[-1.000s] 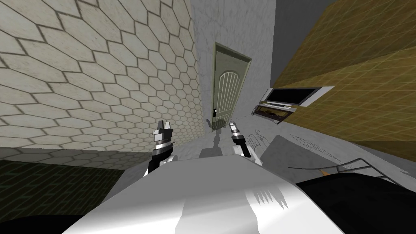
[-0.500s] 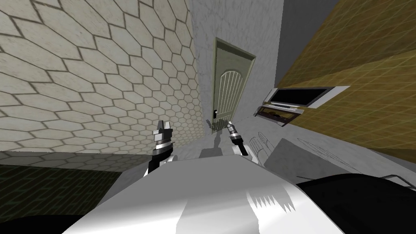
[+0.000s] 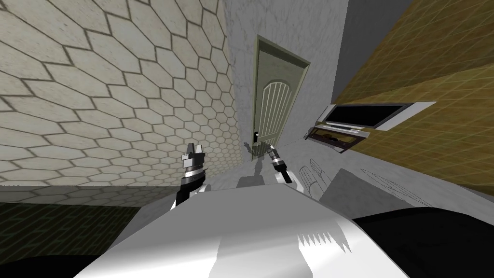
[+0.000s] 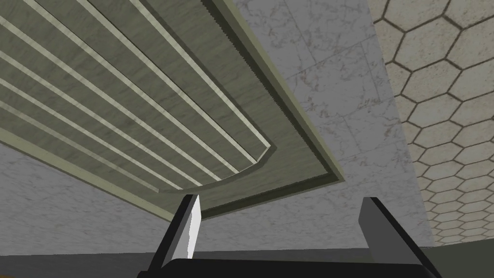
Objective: Pull the door open
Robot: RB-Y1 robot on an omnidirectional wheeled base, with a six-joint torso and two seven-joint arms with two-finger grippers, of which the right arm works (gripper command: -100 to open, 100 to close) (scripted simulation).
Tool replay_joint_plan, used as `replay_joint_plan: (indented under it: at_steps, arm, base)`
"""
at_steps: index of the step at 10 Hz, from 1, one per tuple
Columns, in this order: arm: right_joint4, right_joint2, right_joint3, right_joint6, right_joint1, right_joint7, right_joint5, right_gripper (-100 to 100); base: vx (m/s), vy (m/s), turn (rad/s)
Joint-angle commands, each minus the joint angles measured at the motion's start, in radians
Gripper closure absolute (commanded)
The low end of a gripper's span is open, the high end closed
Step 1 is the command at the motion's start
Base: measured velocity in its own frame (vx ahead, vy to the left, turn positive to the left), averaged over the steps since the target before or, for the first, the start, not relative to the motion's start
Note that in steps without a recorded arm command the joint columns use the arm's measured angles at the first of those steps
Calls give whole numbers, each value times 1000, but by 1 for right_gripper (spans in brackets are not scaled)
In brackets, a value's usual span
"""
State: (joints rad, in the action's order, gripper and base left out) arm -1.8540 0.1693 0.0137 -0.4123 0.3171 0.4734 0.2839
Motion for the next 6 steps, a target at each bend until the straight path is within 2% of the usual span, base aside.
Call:
replay_joint_plan:
  at_steps: [1, 6]
  arm:
    - [36, 2, -2, -9, -12, 23, 17, -100]
    - [140, 25, -9, -17, -50, 93, 80, -100]
  base:
    - [104, -65, 32]
    - [121, -55, 40]
